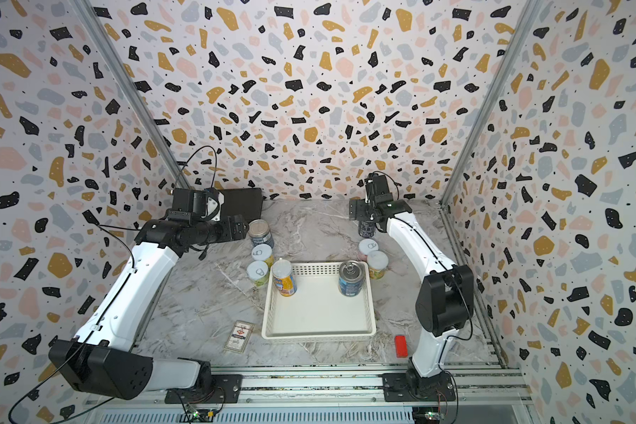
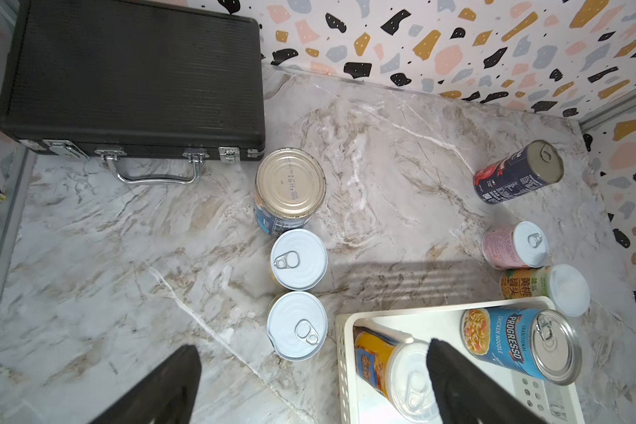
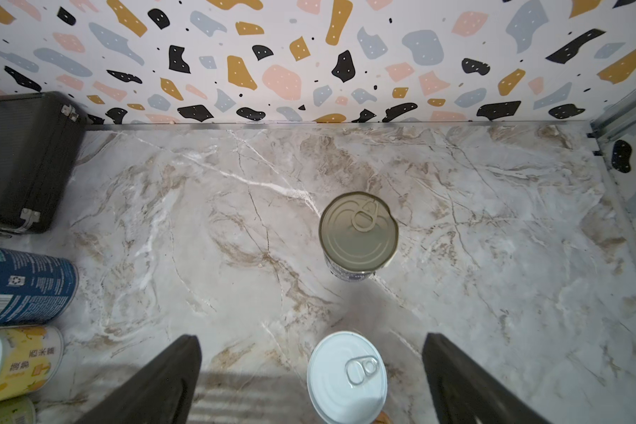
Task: Put the canned food in the basket
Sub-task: Pick up the canned food from the center of the board.
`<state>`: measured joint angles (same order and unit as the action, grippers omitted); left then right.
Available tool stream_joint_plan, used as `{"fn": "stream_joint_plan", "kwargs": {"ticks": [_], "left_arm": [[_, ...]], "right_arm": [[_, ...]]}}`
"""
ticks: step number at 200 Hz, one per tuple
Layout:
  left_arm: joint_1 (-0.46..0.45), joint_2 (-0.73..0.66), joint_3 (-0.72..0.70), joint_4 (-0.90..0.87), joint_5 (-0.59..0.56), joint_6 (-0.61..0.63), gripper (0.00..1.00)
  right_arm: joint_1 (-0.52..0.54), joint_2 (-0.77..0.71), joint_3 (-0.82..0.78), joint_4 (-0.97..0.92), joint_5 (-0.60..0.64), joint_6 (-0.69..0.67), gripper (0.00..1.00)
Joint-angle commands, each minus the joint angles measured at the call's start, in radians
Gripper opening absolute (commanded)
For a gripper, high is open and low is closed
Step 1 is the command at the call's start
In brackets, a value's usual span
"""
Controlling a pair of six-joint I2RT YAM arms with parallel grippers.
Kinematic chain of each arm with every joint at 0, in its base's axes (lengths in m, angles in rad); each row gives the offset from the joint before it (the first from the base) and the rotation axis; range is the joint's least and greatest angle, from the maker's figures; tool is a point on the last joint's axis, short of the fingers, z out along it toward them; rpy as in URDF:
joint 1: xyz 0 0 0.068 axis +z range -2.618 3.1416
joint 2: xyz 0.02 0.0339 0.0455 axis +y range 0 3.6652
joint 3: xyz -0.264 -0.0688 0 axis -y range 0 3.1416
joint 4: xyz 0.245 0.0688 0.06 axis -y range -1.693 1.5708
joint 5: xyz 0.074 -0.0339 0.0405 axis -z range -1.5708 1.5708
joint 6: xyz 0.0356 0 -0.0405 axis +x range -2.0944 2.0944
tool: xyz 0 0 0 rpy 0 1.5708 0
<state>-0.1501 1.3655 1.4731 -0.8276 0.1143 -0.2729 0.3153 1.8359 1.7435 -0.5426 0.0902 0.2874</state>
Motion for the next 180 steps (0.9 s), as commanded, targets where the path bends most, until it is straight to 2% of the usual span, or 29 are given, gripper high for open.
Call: {"fn": "stream_joint_plan", "kwargs": {"ticks": [1,45,70,133,180], "left_arm": [[0.009,-0.007,0.038,-0.007,-0.01,-0.007,1.0],[0.012,0.032,0.055,-0.06,-0.051,-0.017,1.0],[0.014,0.01,0.05,-0.074,-0.117,-0.018,1.0],[0.02,-0.048,0.016,-0.075,-0.161,-0.007,1.0],[0.048,-0.062,0.005,-0.057,-0.11,-0.018,1.0]], "right_arm": [[-0.017,0.051,0.098,-0.111,-0.039,-0.024,1.0],[-0.054,0.179,0.227,-0.178,-0.059,-0.031,1.0],[-0.056,0.228,0.276,-0.194,-0.085,-0.037,1.0],[-0.059,0.354,0.414,-0.266,-0.049,-0.063,1.0],[-0.064,0.398,0.469,-0.274,-0.042,-0.056,1.0]]}}
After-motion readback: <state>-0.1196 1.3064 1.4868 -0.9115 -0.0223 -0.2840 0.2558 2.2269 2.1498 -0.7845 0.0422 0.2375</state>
